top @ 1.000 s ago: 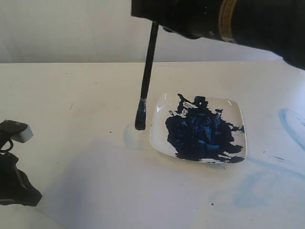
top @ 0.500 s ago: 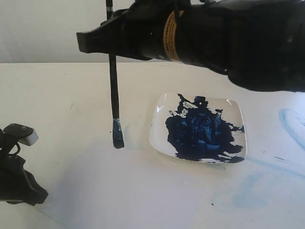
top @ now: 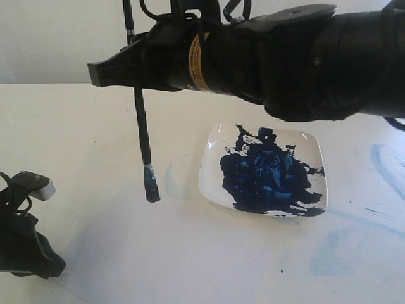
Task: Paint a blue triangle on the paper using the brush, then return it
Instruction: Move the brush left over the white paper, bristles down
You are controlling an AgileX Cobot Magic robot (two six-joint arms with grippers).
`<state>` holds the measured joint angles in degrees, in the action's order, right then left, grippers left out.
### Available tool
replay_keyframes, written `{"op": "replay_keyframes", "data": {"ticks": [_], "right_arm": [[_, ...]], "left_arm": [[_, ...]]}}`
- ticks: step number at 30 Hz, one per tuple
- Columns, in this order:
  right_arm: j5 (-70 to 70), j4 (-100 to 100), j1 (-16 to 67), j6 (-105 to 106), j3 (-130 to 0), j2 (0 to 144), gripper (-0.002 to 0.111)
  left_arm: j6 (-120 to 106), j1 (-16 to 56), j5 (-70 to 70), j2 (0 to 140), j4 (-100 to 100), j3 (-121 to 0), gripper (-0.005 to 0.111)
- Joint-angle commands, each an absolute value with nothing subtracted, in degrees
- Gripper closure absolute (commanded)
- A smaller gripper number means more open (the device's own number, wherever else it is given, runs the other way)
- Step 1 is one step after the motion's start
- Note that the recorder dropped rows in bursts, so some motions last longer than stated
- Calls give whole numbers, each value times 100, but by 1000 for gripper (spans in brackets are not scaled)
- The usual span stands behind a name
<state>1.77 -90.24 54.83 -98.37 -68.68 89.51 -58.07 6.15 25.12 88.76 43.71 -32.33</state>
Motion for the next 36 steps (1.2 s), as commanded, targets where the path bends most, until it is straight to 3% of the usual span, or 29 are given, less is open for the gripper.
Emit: {"op": "replay_keyframes", "data": {"ticks": [1,22,36], "right_arm": [[0,-9238,5494,-9743,-6923,9069,108],[-559,-9073,5494,-9069,-6923,9086,108],[-2094,-4750,5263,-4982,-6788,8975,108]], "left_arm": [[-5853,666,2548,8861,4408,-3198,107],[-5853,666,2248,8971,4358,-3198,107],[-5853,666,2260,9098,4358,-3198,107]]}}
